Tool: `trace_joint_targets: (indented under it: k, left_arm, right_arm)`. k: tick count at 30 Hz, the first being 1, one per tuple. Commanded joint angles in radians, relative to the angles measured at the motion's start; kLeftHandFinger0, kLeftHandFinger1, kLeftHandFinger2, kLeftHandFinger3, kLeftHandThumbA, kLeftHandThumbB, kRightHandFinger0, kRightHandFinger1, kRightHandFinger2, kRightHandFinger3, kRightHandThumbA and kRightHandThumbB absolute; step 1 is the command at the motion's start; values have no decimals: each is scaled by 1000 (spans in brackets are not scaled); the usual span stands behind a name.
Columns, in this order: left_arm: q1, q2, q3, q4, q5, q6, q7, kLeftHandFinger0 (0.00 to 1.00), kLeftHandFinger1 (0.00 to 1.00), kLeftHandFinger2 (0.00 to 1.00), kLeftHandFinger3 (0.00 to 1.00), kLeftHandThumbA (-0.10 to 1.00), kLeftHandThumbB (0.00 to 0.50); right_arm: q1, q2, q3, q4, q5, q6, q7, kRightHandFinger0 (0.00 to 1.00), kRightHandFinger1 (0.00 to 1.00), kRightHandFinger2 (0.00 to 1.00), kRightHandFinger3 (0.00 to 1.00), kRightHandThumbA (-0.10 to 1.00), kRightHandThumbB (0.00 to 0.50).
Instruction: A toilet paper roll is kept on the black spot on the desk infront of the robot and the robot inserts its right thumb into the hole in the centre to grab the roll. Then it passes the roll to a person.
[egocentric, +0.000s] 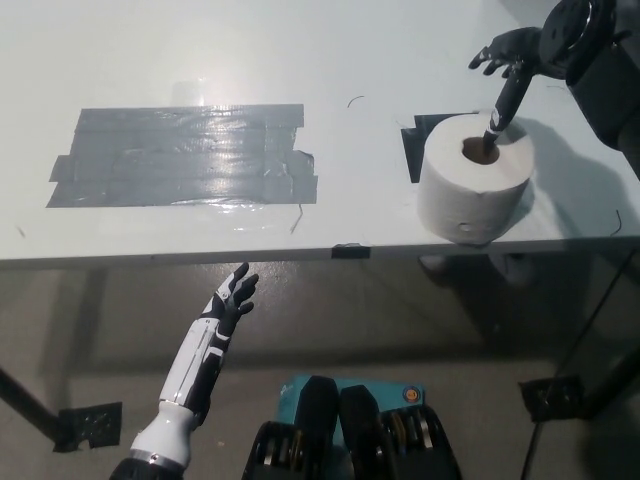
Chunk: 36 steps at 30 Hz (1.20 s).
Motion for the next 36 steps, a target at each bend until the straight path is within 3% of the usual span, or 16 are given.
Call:
trace_joint_targets:
  k: [1,7,14,17,21,24,26,30,33,34,36]
  left_arm:
    - [-17,6,-2,-23,4,-8,-10,1000,1000,1000,1000,1000,250]
    - [-23,8,-1,-24,4,-7,-11,1000,1000,1000,1000,1000,239]
    - [-30,8,-2,-27,4,-2,-12,1000,1000,1000,1000,1000,230]
    - [-30,8,-2,-28,5,2,-11,1000,1000,1000,1000,1000,238]
    - [-31,9,-3,-27,5,2,-13,1000,1000,1000,1000,1000,242]
    - [-35,10,-2,-26,8,-1,-11,1000,1000,1000,1000,1000,237]
    - [-42,11,0,-23,4,0,-12,1000,1000,1000,1000,1000,237]
    - [-42,10,1,-22,0,3,-13,1000,1000,1000,1000,1000,248]
    - [-41,10,0,-23,2,2,-13,1000,1000,1000,1000,1000,248]
    - [-41,11,0,-23,1,2,-13,1000,1000,1000,1000,1000,249]
    - [-40,9,1,-26,0,6,-13,1000,1000,1000,1000,1000,249]
  right_arm:
    - [-72,-11,-14,-9,-1,-17,7,1000,1000,1000,1000,1000,400]
    - [-71,-4,8,1,-22,-34,4,1000,1000,1000,1000,1000,451]
    - [-61,2,21,3,-36,-45,-2,1000,1000,1000,1000,1000,445]
    - [-55,3,19,5,-32,-62,8,1000,1000,1000,1000,1000,417]
    - [-49,12,19,11,-31,-51,17,1000,1000,1000,1000,1000,444]
    - [-55,13,7,14,-14,-58,59,1000,1000,1000,1000,1000,423]
    - [-66,14,5,20,-10,-48,89,1000,1000,1000,1000,1000,469]
    - [-70,15,13,26,-20,-53,108,1000,1000,1000,1000,1000,500]
    - [-64,16,24,20,-32,-68,105,1000,1000,1000,1000,1000,489]
    - [-61,17,29,18,-34,-79,118,1000,1000,1000,1000,1000,455]
    - [-59,19,34,20,-36,-87,128,1000,1000,1000,1000,1000,462]
